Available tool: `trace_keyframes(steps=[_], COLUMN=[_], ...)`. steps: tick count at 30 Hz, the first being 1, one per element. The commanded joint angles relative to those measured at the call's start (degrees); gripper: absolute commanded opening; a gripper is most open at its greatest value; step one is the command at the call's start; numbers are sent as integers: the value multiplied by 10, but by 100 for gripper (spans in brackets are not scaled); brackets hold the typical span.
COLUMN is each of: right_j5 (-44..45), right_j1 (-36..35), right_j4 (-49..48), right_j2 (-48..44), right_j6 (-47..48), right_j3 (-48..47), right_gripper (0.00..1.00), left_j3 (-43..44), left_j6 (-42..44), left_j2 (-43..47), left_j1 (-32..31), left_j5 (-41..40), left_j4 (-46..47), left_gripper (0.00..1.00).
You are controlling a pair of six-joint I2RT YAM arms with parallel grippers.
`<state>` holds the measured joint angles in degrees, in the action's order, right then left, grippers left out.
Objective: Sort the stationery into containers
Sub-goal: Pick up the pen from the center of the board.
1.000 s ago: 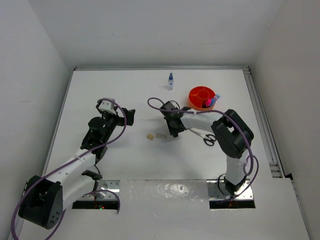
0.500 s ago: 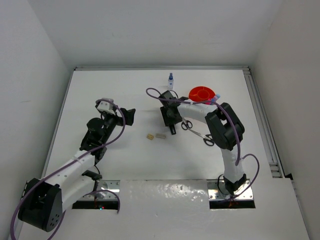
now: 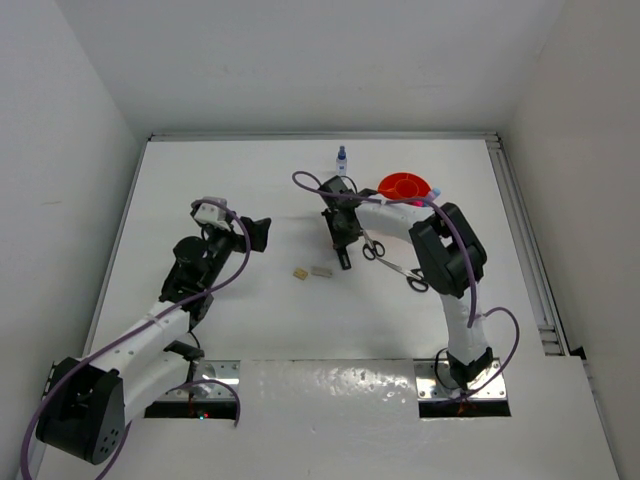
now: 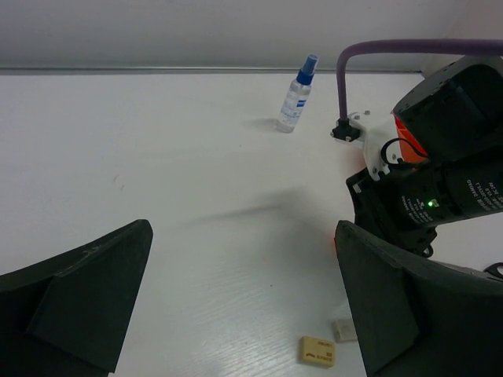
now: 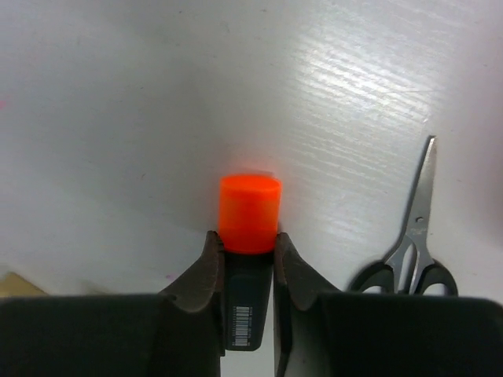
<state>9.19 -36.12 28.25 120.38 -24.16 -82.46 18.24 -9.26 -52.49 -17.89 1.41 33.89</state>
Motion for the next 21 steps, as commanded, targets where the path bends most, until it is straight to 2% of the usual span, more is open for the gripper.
trace_keyframes(steps=[1,4,7,9,10,13,21], right_j5=[-46,-79,-101,-105,-104,-105,-93], right_j1=[6,15,15,5,2,-15,-67], right_j4=[-21,-64,-191,-251,-301,-367,-482], right_j2=[-46,-118,-212,-269,-282,-313,-340], right_j6=[10,6,-3,-11,-15,-35,-56], right_j3=[6,11,47,83,96,127,178], right_gripper=[0,0,0,0,0,0,0], left_j3=[0,2,0,-1,0,6,20], left_j6=[4,26,64,71,71,82,64], left_j2=[9,6,-1,-12,-14,-22,-34], left_j1=[8,8,2,-3,-9,-21,-36], left_j5=[23,108,269,307,317,341,308], left_j4=[29,52,91,115,117,123,173], left_gripper=[99,98,92,91,91,92,99])
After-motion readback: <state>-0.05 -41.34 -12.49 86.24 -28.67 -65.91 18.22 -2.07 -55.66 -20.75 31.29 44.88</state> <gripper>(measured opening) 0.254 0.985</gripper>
